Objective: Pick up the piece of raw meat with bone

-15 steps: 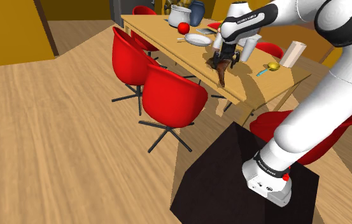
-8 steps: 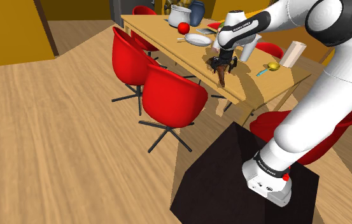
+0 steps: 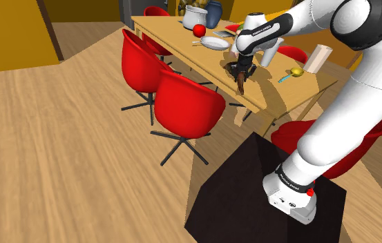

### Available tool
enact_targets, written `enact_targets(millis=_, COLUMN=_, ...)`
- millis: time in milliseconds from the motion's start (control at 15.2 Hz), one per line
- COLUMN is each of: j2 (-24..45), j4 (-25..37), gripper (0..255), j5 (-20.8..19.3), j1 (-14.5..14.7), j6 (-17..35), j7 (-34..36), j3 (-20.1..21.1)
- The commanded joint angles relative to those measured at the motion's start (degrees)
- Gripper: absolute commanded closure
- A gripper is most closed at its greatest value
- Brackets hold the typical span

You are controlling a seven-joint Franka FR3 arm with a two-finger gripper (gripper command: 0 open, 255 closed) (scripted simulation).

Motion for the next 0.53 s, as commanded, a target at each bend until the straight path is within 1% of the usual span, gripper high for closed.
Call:
enact_targets(millis=0, j2=0.02, j4=0.00, gripper=255, j5=-0.01, j1=-0.02, j6=0.03, j7=0.00, j3=-0.02)
enact_targets(millis=198, j2=0.07, j4=0.02, gripper=255, j5=-0.01, j1=-0.02, j6=0.06, j7=0.00, j3=-0.02)
enact_targets(millis=462, j2=-1.40, j4=1.45, gripper=255, j5=0.00, j1=0.08, j6=-2.81, j7=-0.37, j3=0.03)
